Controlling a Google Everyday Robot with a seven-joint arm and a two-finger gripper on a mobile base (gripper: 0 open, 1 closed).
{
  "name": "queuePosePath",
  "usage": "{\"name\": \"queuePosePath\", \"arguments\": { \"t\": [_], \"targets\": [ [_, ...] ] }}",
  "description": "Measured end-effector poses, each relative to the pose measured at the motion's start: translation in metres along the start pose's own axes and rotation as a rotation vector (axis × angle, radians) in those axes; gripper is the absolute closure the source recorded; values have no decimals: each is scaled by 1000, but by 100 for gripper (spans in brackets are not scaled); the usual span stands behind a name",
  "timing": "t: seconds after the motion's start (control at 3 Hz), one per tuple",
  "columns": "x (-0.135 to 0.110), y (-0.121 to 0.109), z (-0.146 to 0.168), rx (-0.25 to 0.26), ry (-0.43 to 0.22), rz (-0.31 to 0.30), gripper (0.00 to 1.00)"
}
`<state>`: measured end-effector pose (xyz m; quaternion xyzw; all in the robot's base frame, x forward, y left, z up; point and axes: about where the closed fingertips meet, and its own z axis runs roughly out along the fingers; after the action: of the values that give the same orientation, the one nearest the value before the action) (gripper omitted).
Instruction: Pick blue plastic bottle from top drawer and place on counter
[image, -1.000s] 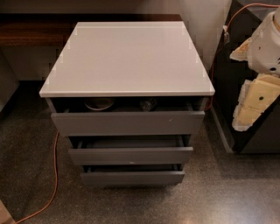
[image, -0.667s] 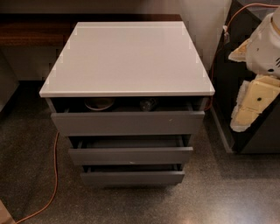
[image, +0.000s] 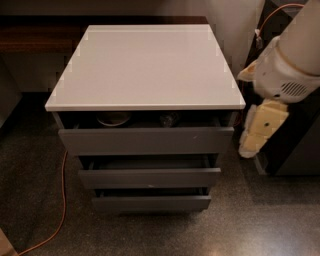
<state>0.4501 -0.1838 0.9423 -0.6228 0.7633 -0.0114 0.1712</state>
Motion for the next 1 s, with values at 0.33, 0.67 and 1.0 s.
{"name": "queuePosePath", "arguments": {
  "t": [0.33,0.67,1.0],
  "targets": [
    [-13,5,34,-8,-18,-59,0],
    [-23,9,67,-11,-37,-137,0],
    [-27,7,97,3,-60,-220,0]
  ]
}}
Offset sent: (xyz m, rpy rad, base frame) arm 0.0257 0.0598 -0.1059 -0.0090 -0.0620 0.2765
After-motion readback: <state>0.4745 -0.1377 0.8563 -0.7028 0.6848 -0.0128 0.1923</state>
